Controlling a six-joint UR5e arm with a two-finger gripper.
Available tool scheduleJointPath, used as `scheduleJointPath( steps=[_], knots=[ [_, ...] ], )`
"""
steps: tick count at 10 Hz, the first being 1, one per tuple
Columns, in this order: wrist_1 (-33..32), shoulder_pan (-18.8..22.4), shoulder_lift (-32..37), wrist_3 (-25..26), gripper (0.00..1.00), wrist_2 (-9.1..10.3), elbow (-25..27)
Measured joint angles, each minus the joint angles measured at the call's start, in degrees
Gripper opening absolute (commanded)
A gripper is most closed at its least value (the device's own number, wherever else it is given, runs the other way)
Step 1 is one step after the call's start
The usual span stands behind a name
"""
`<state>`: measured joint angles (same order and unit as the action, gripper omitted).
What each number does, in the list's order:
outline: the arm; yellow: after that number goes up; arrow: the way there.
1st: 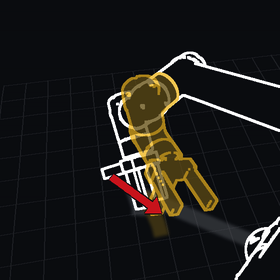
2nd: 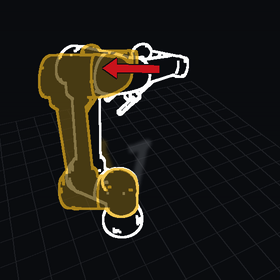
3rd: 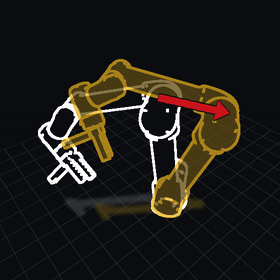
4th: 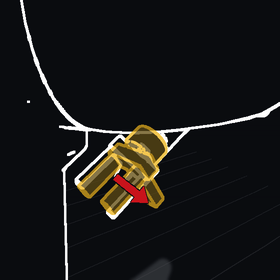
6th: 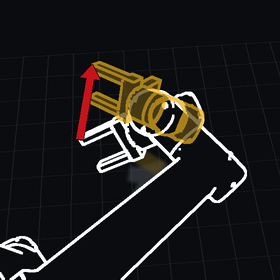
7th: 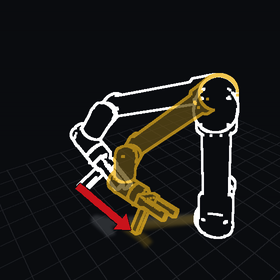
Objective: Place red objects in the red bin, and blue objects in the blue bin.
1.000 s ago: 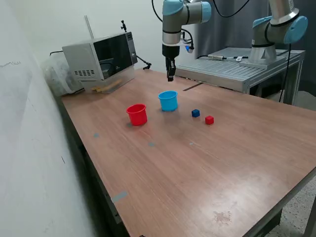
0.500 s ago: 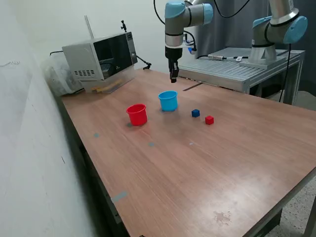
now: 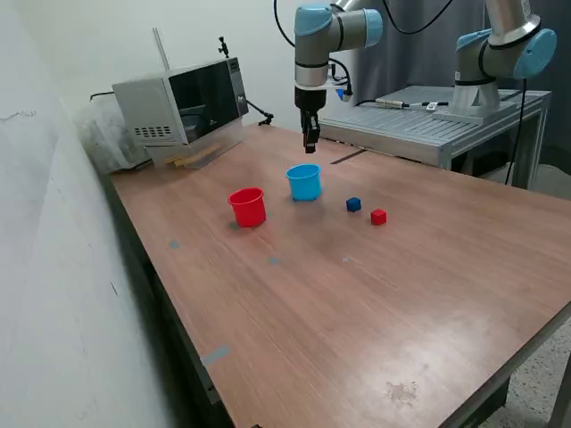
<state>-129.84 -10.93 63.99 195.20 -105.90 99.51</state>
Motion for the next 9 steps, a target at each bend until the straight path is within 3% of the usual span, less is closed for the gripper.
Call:
scheduleJointPath(
  steps=[9],
  knots=[
    [-0.58, -1.83, -1.31, 0.00, 0.00, 0.00, -0.72]
  ],
)
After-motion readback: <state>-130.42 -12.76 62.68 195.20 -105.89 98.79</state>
